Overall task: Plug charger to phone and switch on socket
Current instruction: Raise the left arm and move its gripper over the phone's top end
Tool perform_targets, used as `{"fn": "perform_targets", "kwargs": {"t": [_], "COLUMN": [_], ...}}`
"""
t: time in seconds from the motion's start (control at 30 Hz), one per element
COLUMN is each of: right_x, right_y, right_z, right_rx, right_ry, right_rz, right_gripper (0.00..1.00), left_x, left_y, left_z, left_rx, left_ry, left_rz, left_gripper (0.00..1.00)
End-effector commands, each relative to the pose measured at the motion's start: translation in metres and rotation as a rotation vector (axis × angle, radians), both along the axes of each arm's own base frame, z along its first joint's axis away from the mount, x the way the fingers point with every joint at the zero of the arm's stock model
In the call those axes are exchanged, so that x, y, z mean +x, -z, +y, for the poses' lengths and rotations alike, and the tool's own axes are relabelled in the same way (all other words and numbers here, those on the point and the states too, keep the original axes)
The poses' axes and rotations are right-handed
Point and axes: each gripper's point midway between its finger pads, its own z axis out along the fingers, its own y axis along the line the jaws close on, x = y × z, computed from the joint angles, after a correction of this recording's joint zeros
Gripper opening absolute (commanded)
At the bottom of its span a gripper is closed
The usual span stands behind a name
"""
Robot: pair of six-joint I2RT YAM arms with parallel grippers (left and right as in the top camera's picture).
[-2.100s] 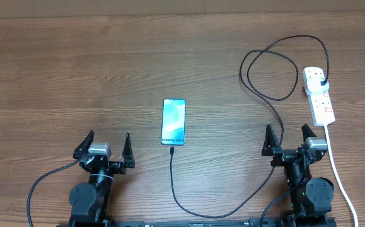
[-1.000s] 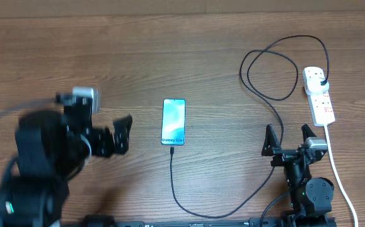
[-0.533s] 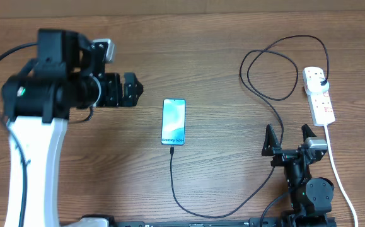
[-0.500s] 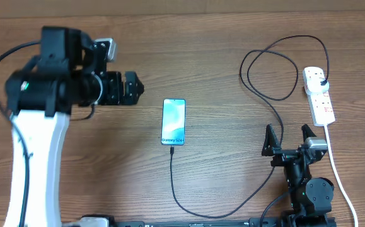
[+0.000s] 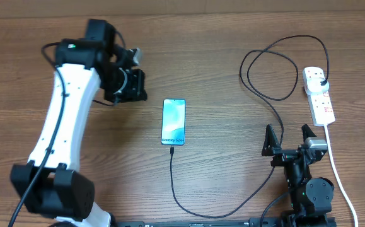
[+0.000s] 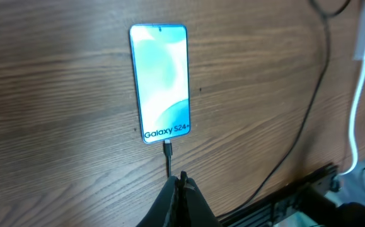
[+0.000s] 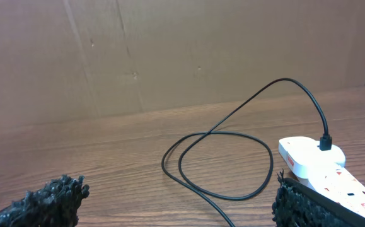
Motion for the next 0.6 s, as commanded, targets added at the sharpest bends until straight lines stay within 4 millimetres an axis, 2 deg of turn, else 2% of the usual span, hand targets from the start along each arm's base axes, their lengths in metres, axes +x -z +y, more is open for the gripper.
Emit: {"fn": "perform_targets", "kwargs": {"t": [0.0,0.1,0.13,0.2,0.3,0.33,0.43,0.47,0.57], "right_x": [0.0,0.0,0.0,0.0,0.0,0.0,0.0,0.0,0.0], "right_y": [0.001,0.001,0.001,0.001,0.001,0.001,0.001,0.001,0.001], "right_z": [-0.001,-0.001,-0.001,-0.001,-0.001,-0.001,-0.001,-0.001,-0.001], "right_rx": [0.0,0.0,0.0,0.0,0.0,0.0,0.0,0.0,0.0], "right_ry": [0.008,0.008,0.008,0.008,0.008,0.008,0.008,0.008,0.008], "right_rz": [-0.005,-0.005,-0.005,-0.005,-0.005,-0.005,-0.005,-0.005,-0.005], "right_gripper": [1.0,1.0,1.0,1.0,1.0,1.0,1.0,1.0,1.0], "left_x": [-0.004,-0.008,-0.009,-0.012,-0.015,-0.016,-0.019,-0.02,-0.022], "left_y": [0.025,0.042,0.047,0.059,0.074,0.079,0.092,0.097,0.112], "left_z": [-0.006,-0.017,-0.021,-0.03,-0.04,-0.044,-0.055,-0.059,-0.068], "left_rx": [0.088,0.128,0.13,0.146,0.187,0.193,0.203,0.207,0.222], "left_ry": [0.003,0.018,0.027,0.049,0.073,0.084,0.117,0.127,0.148], "left_rz": [0.06,0.098,0.107,0.123,0.149,0.159,0.179,0.186,0.21], "left_gripper": [0.04,0.04,0.11,0.36,0.55,0.68,0.93,0.99,1.0]}}
